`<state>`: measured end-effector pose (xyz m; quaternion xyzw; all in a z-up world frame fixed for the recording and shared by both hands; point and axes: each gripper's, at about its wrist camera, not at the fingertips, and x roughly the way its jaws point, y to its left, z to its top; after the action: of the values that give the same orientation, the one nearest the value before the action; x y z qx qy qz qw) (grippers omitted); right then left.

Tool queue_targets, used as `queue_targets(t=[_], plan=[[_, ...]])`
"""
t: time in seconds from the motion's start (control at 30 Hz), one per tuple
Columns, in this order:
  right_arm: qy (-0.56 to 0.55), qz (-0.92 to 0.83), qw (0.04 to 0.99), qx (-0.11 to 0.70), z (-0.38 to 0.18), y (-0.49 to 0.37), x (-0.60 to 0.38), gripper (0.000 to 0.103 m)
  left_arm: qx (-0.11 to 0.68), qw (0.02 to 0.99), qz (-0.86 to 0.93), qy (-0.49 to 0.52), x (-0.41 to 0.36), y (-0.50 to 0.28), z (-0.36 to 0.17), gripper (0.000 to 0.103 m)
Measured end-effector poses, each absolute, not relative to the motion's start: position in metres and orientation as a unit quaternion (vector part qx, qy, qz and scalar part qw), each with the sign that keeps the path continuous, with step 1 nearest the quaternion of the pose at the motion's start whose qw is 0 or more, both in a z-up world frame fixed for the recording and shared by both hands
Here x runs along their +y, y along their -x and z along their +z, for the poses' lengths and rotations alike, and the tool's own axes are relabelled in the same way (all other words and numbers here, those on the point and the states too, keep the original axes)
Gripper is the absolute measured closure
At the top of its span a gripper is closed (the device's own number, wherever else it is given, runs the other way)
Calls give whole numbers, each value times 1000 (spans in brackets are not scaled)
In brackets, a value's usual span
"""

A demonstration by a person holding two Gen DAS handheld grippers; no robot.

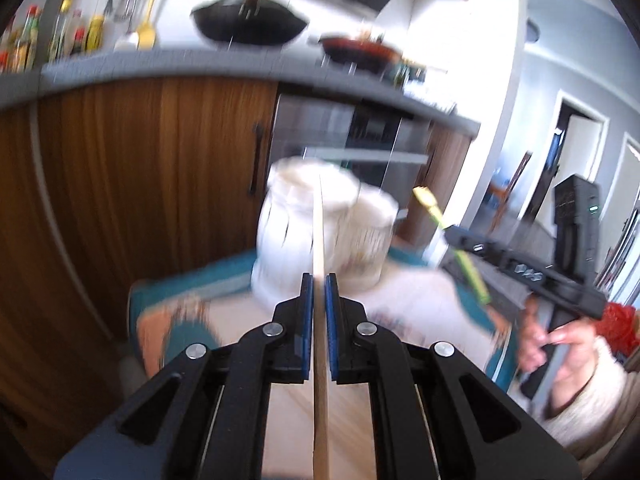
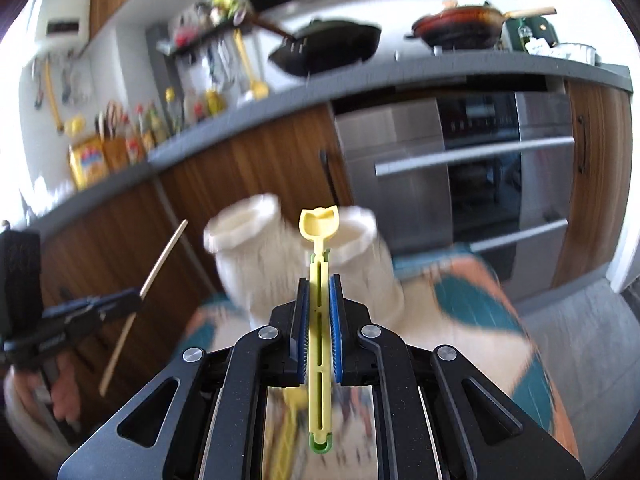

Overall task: Organize utensils
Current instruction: 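Lift the chopstick with the left tool while the right tool lifts the yellow spoon toward the holder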

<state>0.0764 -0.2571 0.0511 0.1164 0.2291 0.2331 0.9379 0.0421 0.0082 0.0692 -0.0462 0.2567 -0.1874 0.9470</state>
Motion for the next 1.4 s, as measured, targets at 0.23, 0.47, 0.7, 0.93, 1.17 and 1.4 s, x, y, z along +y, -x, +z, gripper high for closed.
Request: queue_targets(t=[0.23, 0.47, 0.7, 0.93, 1.17, 1.4], plan=[[-159, 235, 943, 173, 76, -142, -246, 92, 181, 961, -195, 78, -5, -101, 120, 97], [-234, 243, 921, 193, 56, -200, -249, 92, 153, 965, -181, 114, -17, -164, 128, 97], [-219, 231, 929, 189, 38, -206, -247, 92, 126, 979, -132, 90, -20, -183, 107, 97], [-177, 224, 941, 180, 34, -201, -239, 92, 118, 981, -118, 95, -7, -172, 94, 97], [-157, 223, 944, 184, 29, -185, -242, 92, 138, 981, -117, 64, -4, -144, 83, 97], [-120, 224, 947, 197, 27, -166, -235, 92, 181, 971, -134, 76, 7, -133, 74, 97]])
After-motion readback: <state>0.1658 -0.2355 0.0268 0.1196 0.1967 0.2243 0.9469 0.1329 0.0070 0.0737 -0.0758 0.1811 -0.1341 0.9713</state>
